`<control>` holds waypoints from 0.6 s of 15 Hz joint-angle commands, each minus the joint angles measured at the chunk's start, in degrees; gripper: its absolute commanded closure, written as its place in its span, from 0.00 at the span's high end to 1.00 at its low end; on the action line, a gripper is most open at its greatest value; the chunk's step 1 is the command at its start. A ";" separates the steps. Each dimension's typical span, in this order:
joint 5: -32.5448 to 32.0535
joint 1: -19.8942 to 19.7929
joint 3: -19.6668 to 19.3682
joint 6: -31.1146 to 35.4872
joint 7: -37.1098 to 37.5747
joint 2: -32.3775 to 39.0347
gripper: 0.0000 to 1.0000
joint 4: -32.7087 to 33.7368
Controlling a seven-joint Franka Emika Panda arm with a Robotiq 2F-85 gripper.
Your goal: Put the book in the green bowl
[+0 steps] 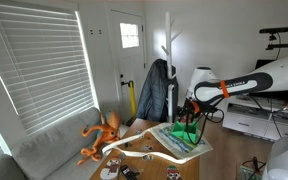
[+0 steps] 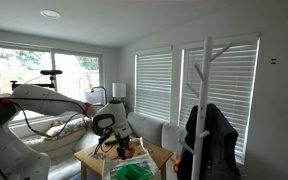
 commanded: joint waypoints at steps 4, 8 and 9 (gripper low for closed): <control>-1.29 -5.70 -1.49 -3.55 9.71 -2.91 0.53 -5.28; -0.74 -5.26 -1.23 -1.37 12.01 -2.73 0.53 -5.76; -0.67 -4.85 -0.88 -0.42 12.56 -2.63 0.53 -5.55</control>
